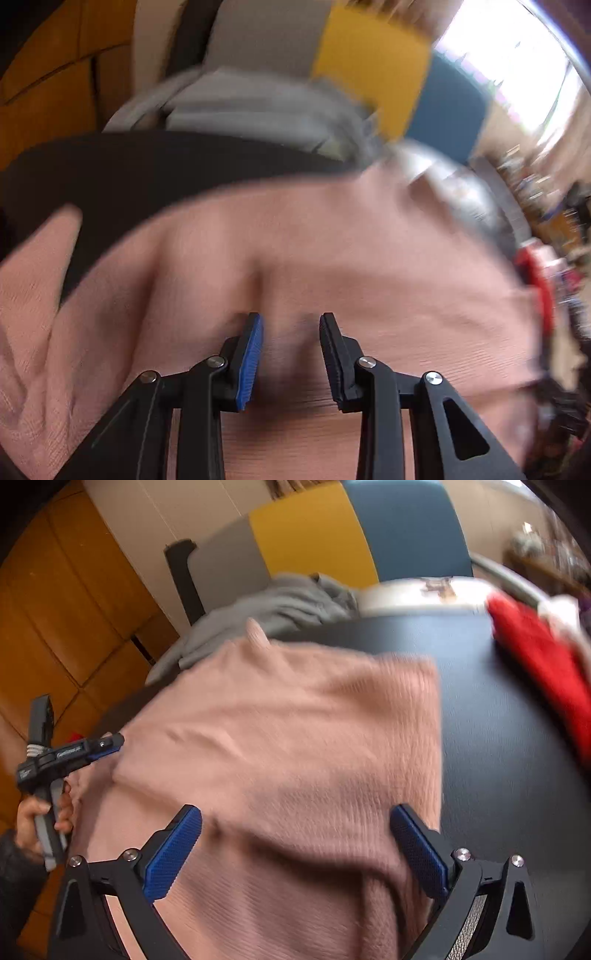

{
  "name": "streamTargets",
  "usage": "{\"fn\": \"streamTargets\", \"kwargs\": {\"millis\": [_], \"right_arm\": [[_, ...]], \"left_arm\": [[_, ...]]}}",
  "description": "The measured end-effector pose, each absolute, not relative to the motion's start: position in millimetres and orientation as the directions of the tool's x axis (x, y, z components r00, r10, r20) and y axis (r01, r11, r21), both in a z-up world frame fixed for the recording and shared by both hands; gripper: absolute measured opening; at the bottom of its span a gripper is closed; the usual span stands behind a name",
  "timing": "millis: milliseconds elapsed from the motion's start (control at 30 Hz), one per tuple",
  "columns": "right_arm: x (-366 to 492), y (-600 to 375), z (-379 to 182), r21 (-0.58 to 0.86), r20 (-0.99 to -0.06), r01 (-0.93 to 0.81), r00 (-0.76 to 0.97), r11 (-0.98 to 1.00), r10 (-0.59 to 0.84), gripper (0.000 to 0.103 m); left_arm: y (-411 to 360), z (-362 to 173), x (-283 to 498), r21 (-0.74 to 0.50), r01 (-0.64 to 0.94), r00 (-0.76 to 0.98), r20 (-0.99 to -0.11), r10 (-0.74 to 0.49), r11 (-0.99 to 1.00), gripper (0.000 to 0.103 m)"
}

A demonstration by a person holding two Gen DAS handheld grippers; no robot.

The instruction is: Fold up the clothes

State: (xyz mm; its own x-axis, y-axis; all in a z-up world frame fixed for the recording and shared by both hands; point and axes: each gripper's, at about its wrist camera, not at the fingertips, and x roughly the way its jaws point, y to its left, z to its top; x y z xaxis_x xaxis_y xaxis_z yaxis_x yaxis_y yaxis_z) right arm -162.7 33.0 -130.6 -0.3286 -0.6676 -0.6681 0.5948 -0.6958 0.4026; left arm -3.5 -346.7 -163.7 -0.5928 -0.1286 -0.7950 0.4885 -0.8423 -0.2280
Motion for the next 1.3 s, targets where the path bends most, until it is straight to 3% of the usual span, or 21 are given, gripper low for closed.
{"fn": "streamTargets", "kwargs": {"millis": [200, 333, 467, 533, 567, 600, 700, 867, 967, 1100, 1233, 1300], "right_arm": [[-172, 48, -133, 0.505, -0.609, 0.547, -0.322, -0.667, -0.725, 0.103], [-177, 50, -132, 0.532, -0.592, 0.531, -0.323, -0.659, -0.738, 0.103], [-174, 36, -124, 0.424, -0.684, 0.581, -0.297, -0.695, -0.666, 0.103], [-179, 23, -112, 0.364, -0.736, 0.593, -0.290, -0.719, -0.611, 0.096], [-182, 20, -100, 0.373, -0.709, 0.605, -0.303, -0.703, -0.637, 0.082], [-185, 17, -88, 0.387, -0.671, 0.620, -0.319, -0.683, -0.670, 0.078], [-205, -14, -64, 0.386, -0.615, 0.688, -0.304, -0.614, -0.727, 0.079], [-251, -97, -60, 0.274, -0.673, 0.773, -0.271, -0.573, -0.688, 0.078], [-283, -142, -67, 0.229, -0.715, 0.788, -0.261, -0.571, -0.648, 0.065], [-321, -181, -82, 0.278, -0.744, 0.783, -0.191, -0.557, -0.640, 0.062], [-341, -211, -102, 0.314, -0.770, 0.771, -0.135, -0.554, -0.623, 0.059], [-346, -220, -113, 0.323, -0.792, 0.765, -0.105, -0.558, -0.601, 0.042]], "left_arm": [[-342, -170, 7, -0.198, 0.495, -0.608, -0.774, -0.175, -0.846, 0.035], [-348, -162, 6, -0.253, 0.472, -0.608, -0.787, -0.104, -0.844, 0.034], [-356, -135, -10, -0.302, 0.408, -0.663, -0.747, -0.052, -0.862, 0.034], [-358, -120, -27, -0.290, 0.366, -0.681, -0.731, -0.042, -0.884, 0.036], [-360, -116, -39, -0.286, 0.349, -0.681, -0.732, -0.032, -0.892, 0.037], [-363, -113, -52, -0.282, 0.335, -0.678, -0.734, -0.022, -0.899, 0.040], [-370, -105, -92, -0.264, 0.297, -0.665, -0.746, -0.001, -0.918, 0.042], [-375, -116, -151, -0.243, 0.255, -0.624, -0.781, 0.033, -0.936, 0.047], [-378, -123, -181, -0.241, 0.227, -0.598, -0.799, 0.060, -0.944, 0.047], [-379, -129, -212, -0.264, 0.169, -0.586, -0.802, 0.118, -0.950, 0.048], [-375, -137, -235, -0.206, 0.145, -0.546, -0.832, 0.096, -0.968, 0.050], [-377, -145, -247, -0.203, 0.147, -0.511, -0.854, 0.101, -0.968, 0.050]]}}
